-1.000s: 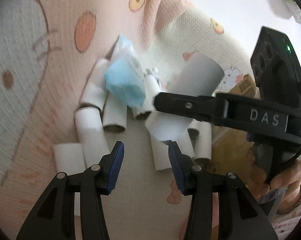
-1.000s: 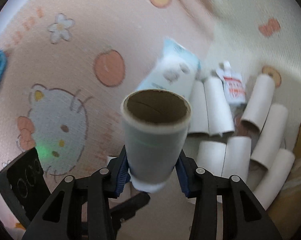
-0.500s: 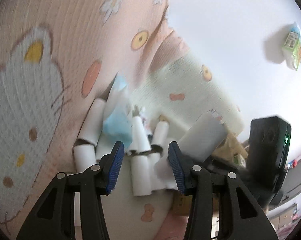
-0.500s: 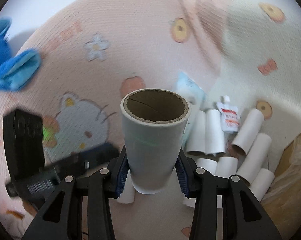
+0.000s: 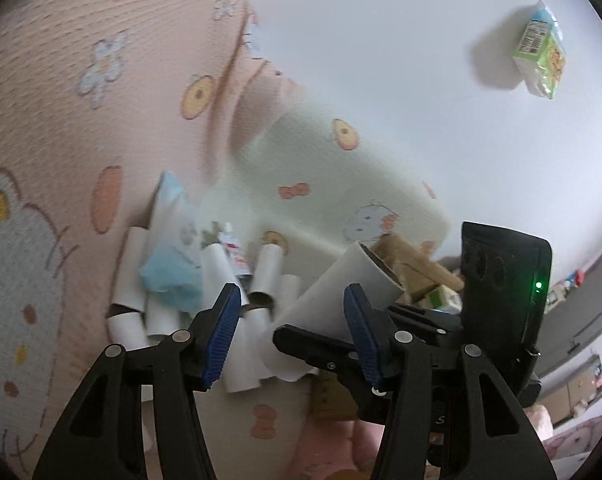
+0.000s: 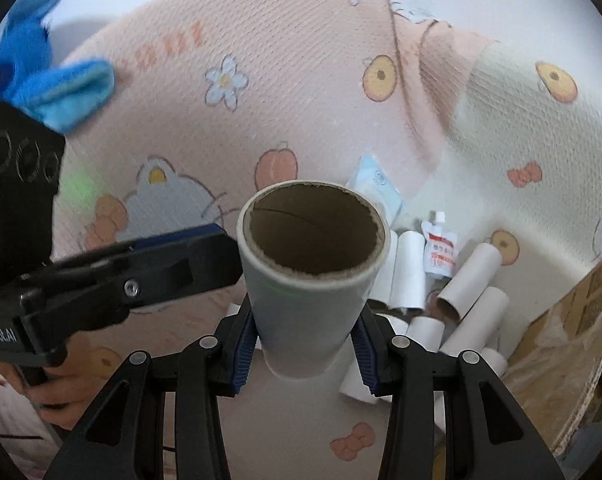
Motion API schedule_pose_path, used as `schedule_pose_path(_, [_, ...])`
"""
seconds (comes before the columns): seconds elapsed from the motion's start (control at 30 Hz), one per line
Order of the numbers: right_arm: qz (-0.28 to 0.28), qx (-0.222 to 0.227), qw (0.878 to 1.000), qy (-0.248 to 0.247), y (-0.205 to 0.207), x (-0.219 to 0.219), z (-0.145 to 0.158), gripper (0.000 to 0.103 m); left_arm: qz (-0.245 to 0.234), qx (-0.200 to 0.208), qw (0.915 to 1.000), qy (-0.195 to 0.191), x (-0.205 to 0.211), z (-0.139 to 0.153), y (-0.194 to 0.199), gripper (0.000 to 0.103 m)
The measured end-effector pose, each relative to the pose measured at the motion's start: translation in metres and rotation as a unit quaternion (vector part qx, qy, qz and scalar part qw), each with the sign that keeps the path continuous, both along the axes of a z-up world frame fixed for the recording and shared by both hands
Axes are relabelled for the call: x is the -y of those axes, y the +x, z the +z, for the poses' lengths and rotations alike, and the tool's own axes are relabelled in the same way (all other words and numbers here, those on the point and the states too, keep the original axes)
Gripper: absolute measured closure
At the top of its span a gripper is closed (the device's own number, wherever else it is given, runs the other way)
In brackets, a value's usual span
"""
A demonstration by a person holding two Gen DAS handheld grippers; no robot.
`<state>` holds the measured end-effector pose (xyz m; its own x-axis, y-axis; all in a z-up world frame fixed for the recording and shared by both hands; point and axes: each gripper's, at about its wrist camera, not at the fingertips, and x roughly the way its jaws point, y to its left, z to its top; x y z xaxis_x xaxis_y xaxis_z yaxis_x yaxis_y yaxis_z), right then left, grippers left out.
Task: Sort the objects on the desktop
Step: 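Lift the cardboard tube with the right gripper toward the box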
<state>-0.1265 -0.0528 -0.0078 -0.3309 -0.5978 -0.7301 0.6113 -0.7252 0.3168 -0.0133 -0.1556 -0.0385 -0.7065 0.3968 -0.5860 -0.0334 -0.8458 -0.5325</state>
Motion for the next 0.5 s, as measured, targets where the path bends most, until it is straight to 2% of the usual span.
schedule_pose_path(0.23, [-0.015,-0.012,1.000,-0.008,-0.007,-0.023,0.018,0.062,-0.023,-0.012,0.9997,-0.001,-0.026,0.023,-0.006,0.045])
schedule_pose_path(0.33, [-0.021,-0.020,1.000,-0.010,-0.007,-0.030,0.023,0.063,-0.028,-0.029,0.9990,-0.021,-0.037,0.031,-0.006,0.045])
schedule_pose_path(0.5, [-0.024,-0.010,0.999,-0.020,-0.009,-0.049,0.032,0.063,-0.088,-0.037,0.9943,-0.048,-0.068,0.045,-0.009,0.045])
